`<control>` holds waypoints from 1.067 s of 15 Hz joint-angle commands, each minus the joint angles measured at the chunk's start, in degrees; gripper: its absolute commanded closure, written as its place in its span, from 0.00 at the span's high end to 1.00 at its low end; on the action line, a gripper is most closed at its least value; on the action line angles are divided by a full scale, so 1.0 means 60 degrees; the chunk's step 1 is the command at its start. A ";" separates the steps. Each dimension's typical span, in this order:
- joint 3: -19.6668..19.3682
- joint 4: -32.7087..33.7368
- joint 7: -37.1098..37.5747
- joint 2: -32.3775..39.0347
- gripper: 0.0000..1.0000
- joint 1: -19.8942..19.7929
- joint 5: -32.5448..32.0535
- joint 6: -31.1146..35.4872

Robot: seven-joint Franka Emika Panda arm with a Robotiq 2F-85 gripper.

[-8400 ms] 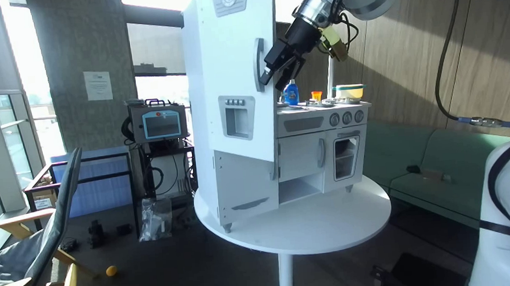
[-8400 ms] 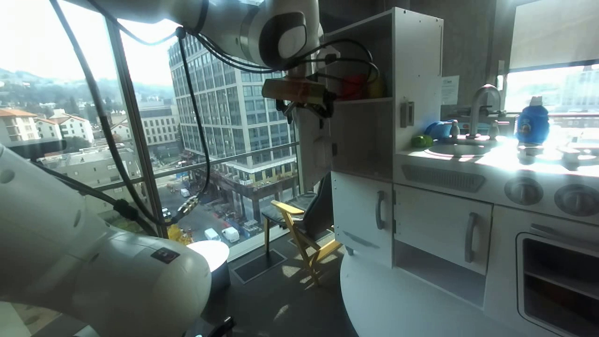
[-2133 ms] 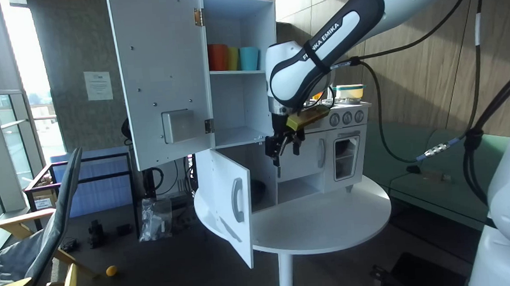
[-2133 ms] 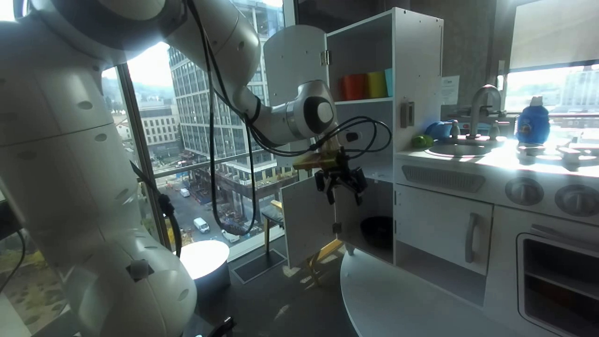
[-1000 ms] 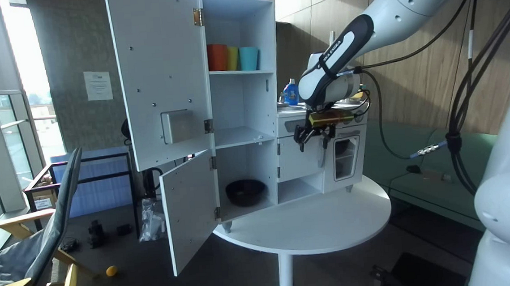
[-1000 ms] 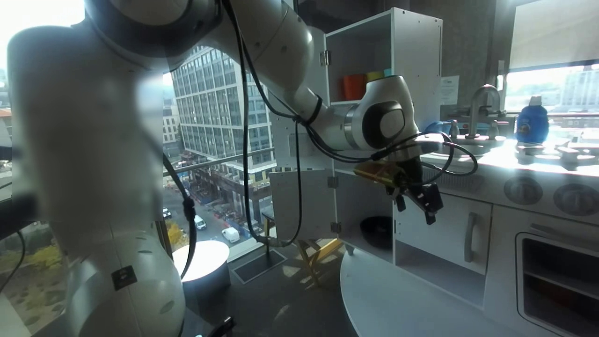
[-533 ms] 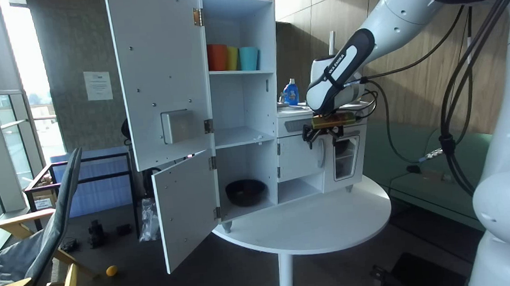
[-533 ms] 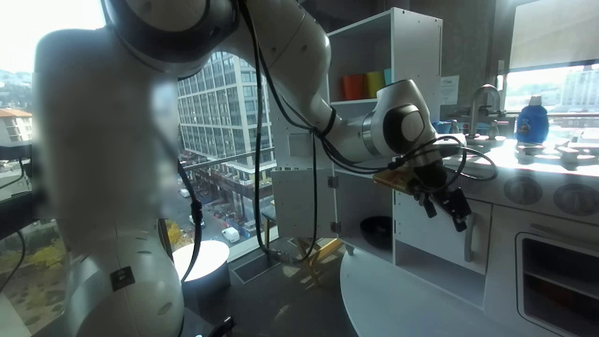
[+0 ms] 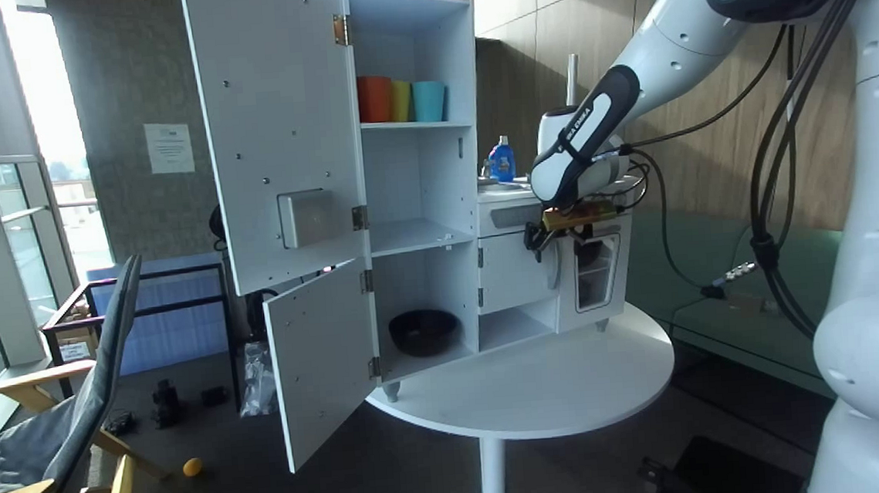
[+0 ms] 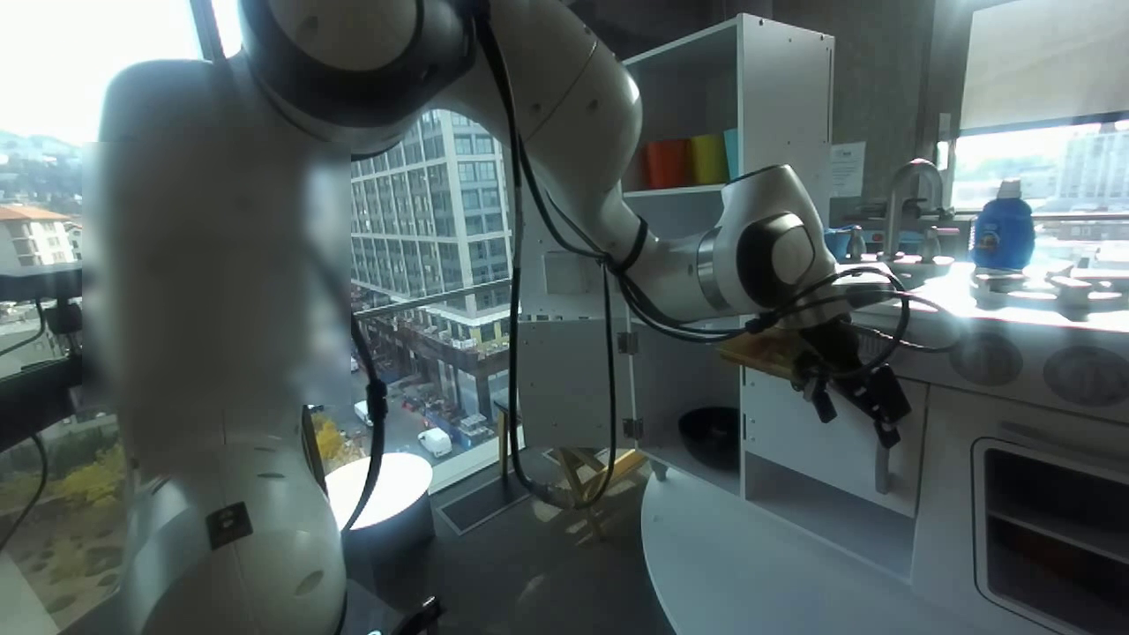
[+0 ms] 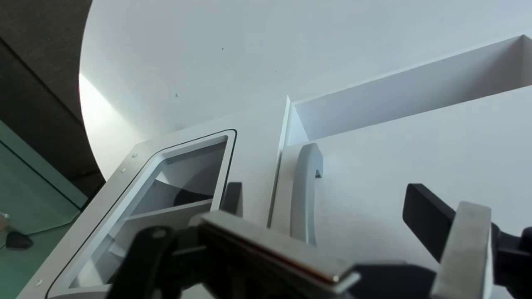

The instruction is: Open the top, bottom and middle cabinet doors

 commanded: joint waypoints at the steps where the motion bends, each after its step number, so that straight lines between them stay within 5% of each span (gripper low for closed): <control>1: -0.0099 0.0021 -0.0062 0.0013 1.00 0.0099 0.0059 -0.0008; 6: -0.0537 -0.0652 -0.0354 0.0289 1.00 -0.0151 -0.0583 0.1730; 11: -0.0768 -0.1850 -0.2523 0.0790 1.00 -0.0933 0.0321 0.4690; 14: 0.0725 -0.2586 -0.4158 0.0815 1.00 -0.2463 0.0836 0.6010; 16: 0.2062 -0.2935 -0.4661 0.0689 1.00 -0.3697 0.0928 0.5874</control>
